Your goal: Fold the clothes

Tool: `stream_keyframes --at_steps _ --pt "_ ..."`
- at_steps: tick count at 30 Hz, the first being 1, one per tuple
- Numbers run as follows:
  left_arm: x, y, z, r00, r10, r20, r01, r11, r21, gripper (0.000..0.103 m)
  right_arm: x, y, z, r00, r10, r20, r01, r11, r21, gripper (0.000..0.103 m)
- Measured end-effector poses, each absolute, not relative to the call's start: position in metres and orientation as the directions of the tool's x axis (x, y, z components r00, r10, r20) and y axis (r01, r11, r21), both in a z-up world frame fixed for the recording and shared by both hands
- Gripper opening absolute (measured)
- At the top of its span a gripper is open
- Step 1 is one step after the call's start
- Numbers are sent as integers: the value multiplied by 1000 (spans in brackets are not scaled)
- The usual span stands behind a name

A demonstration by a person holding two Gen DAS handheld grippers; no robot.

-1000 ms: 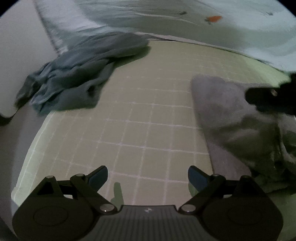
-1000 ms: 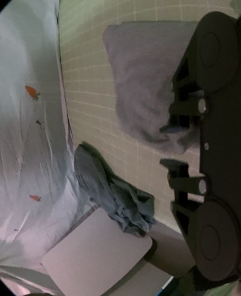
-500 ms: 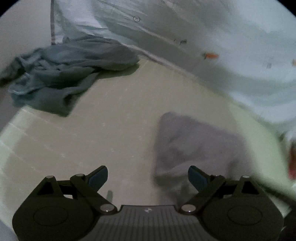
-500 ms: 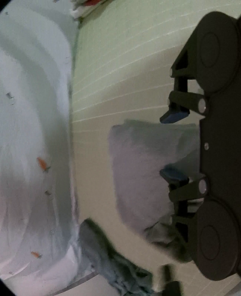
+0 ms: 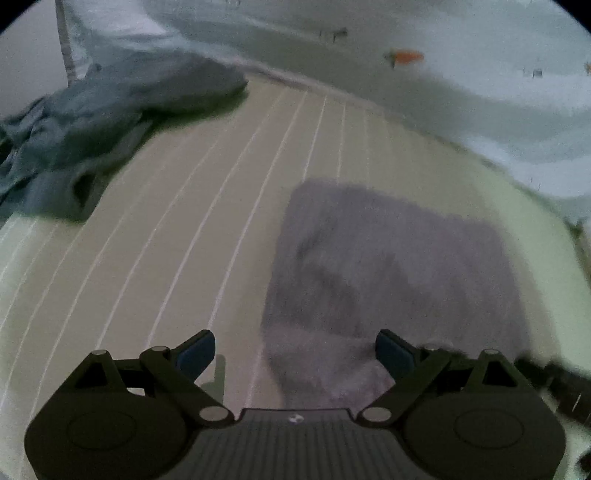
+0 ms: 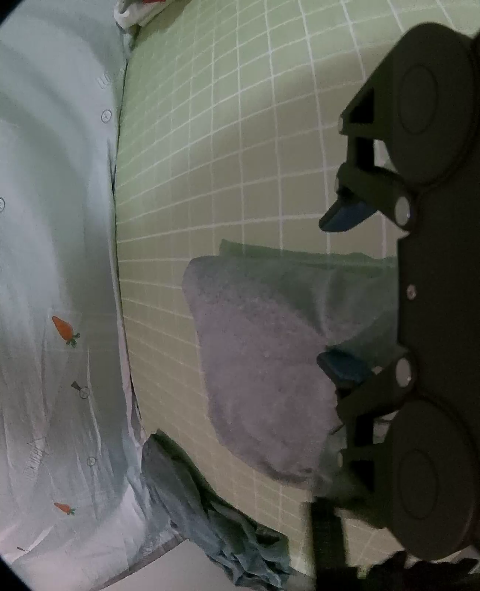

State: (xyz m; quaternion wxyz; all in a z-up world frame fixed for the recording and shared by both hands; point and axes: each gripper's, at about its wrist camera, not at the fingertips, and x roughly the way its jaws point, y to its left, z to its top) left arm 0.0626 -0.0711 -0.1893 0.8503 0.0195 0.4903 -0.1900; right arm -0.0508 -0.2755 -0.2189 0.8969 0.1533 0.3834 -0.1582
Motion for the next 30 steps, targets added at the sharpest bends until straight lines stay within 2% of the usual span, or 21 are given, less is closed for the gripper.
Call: stream_keyframes --at_steps 2,8,13,15,21,22,30 --pt "53 -60 -197 434 -270 -859 353 929 -114 94 -51 -277 -218 655 -171 -736 403 903 149 77" --pt "40 -29 -190 425 -299 -854 345 926 -153 94 -48 -285 -212 661 -175 -730 412 897 158 80" --pt "55 -34 -179 432 -374 -821 380 901 -211 94 -36 -288 -212 655 -175 -735 418 894 160 95" --pt "66 -45 -181 414 -404 -815 423 879 -221 94 -29 -288 -214 646 -168 -744 418 894 161 98" --pt "92 -77 -200 314 -470 -825 513 815 -268 95 -8 -287 -231 602 -129 -788 414 894 169 99" --pt "95 -81 -203 308 -476 -824 521 809 -272 101 -4 -286 -234 592 -124 -796 415 894 170 99" --pt "86 -101 -208 344 -476 -809 609 769 -193 101 8 -289 -254 543 -69 -837 469 851 235 99"
